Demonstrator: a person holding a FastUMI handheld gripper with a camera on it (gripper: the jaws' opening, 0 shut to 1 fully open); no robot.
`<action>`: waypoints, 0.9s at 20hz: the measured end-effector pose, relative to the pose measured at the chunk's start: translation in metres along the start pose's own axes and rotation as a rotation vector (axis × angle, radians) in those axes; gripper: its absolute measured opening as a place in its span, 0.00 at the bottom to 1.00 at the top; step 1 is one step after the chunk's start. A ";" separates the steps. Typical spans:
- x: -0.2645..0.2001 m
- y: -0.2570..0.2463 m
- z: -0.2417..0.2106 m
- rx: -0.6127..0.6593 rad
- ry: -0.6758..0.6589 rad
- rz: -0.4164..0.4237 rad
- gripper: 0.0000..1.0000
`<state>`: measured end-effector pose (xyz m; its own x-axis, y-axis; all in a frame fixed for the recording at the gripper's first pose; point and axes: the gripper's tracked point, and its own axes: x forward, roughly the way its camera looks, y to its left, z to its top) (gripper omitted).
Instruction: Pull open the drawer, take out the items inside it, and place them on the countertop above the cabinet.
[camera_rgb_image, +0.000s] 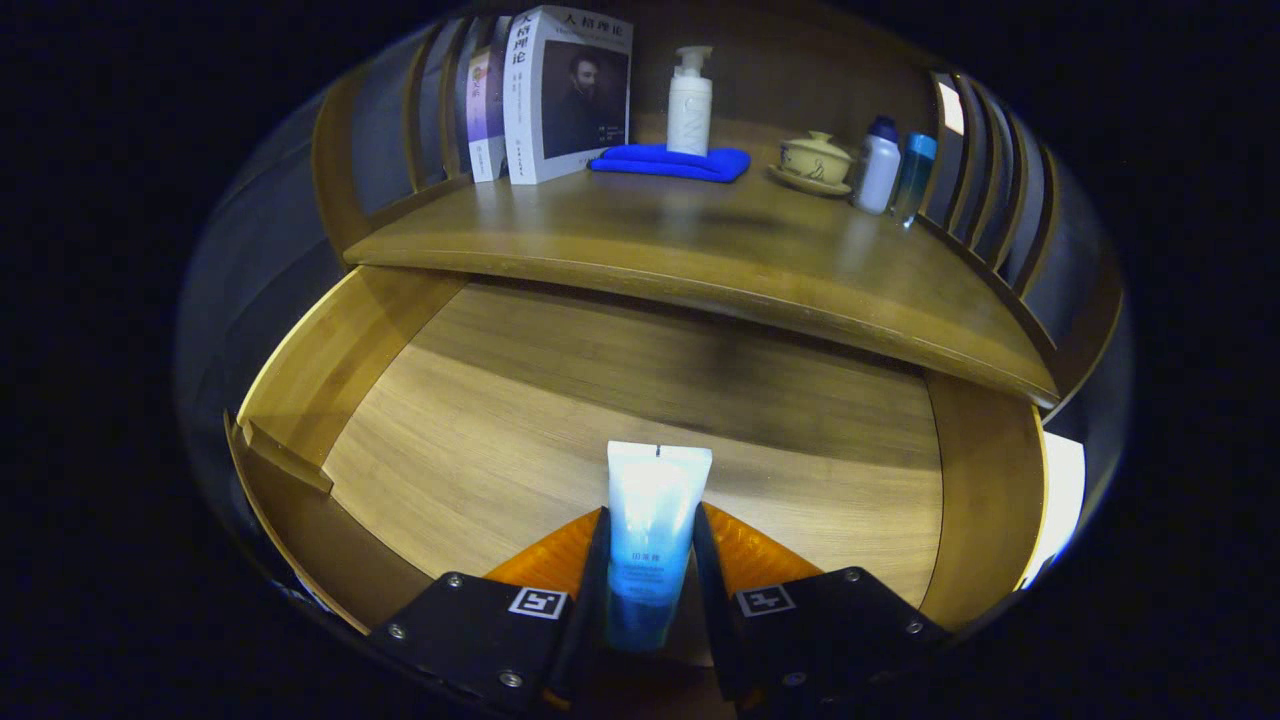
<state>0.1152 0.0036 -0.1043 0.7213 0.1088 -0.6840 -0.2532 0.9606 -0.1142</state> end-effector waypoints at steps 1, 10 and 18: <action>0.000 0.000 0.005 0.010 -0.044 -0.009 0.47; -0.020 -0.005 0.036 -0.045 -0.279 -0.061 0.47; -0.058 -0.001 0.091 -0.075 -0.474 -0.091 0.47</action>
<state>0.1327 0.0193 0.0014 0.9524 0.1465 -0.2675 -0.2087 0.9526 -0.2214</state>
